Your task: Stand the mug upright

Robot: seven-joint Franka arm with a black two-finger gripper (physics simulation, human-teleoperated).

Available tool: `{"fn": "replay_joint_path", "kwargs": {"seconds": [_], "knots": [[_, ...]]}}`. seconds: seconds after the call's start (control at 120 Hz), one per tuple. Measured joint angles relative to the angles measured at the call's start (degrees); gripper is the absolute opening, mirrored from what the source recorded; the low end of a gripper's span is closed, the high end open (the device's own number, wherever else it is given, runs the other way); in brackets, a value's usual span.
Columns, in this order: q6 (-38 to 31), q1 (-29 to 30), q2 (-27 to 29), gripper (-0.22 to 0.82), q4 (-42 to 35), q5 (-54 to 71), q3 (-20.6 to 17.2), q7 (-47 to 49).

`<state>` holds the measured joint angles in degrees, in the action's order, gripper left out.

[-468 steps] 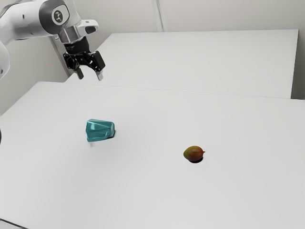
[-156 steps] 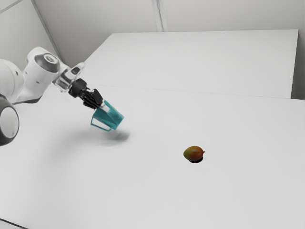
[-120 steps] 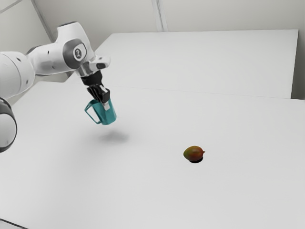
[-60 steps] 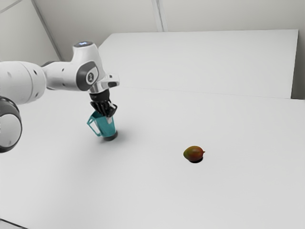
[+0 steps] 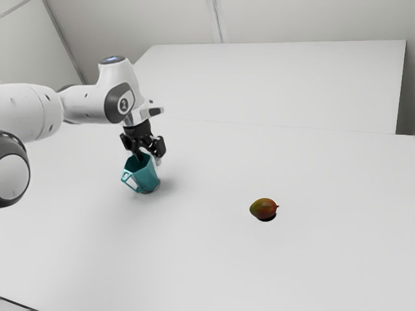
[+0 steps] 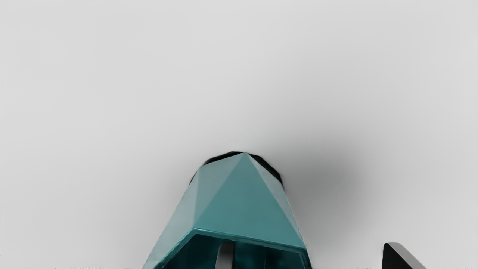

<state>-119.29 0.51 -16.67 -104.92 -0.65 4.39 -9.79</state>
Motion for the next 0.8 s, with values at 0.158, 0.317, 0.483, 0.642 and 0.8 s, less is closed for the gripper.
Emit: {"fn": "replay_joint_path", "kwargs": {"seconds": [0.158, 0.317, 0.483, 0.642, 0.8], "knots": [[2.54, -0.05, 3.86, 0.51, 1.22, -1.55, -0.71, 0.83], [9.43, -0.09, 4.67, 0.56, 9.31, -2.64, -0.84, 1.47], [16.75, -0.41, 6.13, 0.58, 15.59, -2.77, -0.87, 1.93], [21.33, -0.85, 8.44, 0.59, 16.05, -2.81, -0.87, 2.11], [23.41, -0.77, 8.63, 0.6, 16.04, -2.97, -0.87, 2.15]]}}
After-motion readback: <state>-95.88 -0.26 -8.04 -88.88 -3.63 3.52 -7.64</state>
